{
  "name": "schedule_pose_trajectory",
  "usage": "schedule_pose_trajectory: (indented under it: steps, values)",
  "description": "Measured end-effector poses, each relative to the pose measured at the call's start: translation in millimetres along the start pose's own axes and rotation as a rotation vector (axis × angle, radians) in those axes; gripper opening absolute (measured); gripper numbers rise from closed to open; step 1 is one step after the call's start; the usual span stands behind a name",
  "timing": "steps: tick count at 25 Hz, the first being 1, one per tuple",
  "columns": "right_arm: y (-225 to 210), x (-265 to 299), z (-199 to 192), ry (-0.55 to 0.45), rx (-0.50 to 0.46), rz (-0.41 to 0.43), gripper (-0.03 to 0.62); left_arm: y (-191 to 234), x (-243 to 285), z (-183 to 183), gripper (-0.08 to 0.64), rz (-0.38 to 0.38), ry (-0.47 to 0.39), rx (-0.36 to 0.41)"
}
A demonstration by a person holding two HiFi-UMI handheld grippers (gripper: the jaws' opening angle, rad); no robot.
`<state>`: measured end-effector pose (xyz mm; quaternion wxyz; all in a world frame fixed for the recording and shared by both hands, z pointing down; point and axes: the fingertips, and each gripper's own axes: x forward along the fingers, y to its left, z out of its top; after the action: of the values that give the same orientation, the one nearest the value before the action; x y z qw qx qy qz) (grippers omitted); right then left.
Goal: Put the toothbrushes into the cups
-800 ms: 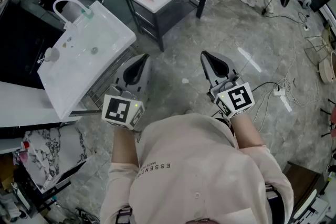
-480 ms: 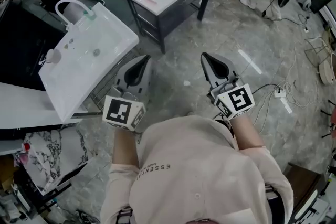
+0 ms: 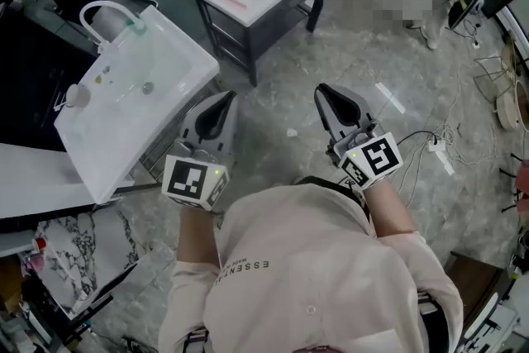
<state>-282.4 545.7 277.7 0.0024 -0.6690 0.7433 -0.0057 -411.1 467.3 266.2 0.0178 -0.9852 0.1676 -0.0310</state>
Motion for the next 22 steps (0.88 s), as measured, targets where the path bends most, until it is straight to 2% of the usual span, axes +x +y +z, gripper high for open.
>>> schedule_pose_trajectory:
  steps: [1,3,4,10,16,22]
  values:
    - [0,4,-2,0.010,0.005,0.016,0.026,3,3,-2,0.002,0.000,0.002,-0.005]
    - [-4,14,-8,0.036,0.006,0.035,0.135,8,8,-6,0.002,0.003,0.008,-0.012]
    - [-8,19,-11,0.048,0.003,0.036,0.141,10,12,-9,0.002,0.007,0.013,-0.013]
    - [-59,53,-21,0.046,0.028,0.024,0.141,29,54,-24,0.002,0.045,0.047,-0.005]
    - [-140,107,-29,0.056,0.056,0.064,0.141,53,122,-30,0.002,0.142,0.086,0.000]
    - [-226,182,-29,0.106,0.040,0.203,0.141,83,207,-25,0.002,0.288,0.120,-0.011]
